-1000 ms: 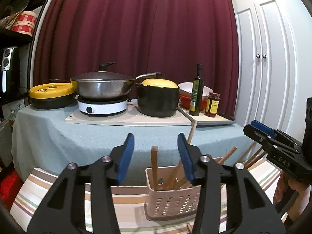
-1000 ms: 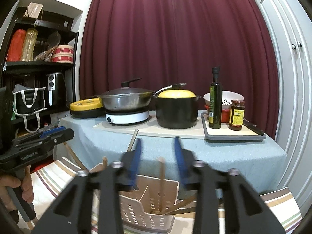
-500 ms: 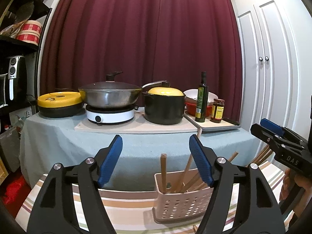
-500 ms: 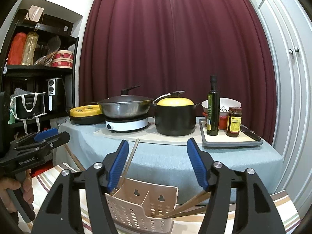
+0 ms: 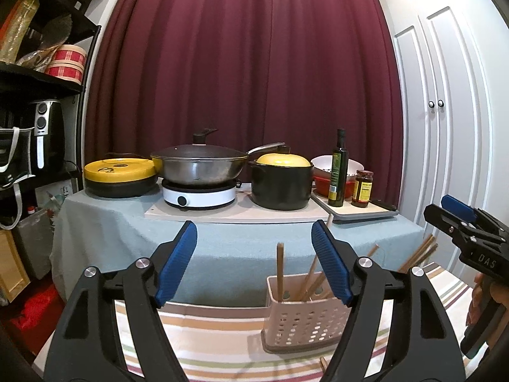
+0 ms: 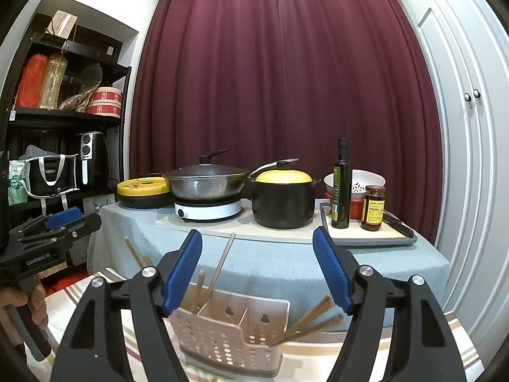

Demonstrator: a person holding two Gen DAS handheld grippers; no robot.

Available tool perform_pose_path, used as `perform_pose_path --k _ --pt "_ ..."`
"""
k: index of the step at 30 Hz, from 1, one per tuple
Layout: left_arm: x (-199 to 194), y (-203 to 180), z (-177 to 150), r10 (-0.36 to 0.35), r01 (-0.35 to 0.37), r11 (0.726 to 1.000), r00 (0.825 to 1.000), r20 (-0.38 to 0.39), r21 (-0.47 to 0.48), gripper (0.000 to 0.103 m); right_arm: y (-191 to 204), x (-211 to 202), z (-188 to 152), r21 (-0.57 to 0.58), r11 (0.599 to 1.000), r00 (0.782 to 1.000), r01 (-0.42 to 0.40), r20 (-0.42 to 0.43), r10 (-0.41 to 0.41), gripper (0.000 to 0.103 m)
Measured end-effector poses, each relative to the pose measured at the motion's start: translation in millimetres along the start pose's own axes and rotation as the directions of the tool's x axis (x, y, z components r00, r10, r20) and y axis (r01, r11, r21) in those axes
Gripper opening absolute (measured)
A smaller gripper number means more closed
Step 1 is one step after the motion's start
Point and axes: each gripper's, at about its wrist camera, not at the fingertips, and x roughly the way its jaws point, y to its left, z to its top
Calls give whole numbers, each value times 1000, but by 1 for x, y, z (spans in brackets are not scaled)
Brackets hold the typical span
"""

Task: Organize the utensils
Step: 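Move the left tool back toward the chopsticks while the right tool returns too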

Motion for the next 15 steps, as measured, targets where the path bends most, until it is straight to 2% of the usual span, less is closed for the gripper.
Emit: perform_pose_path --k 7,15 --pt "-34 -5 -11 2 -2 1000 1000 -21 -15 73 2 -26 -14 13 1000 999 7 -40 -6 71" --pt "-72 -18 -46 -10 8 1000 995 -98 -19 73 3 -61 -44 24 999 994 22 -104 -20 71"
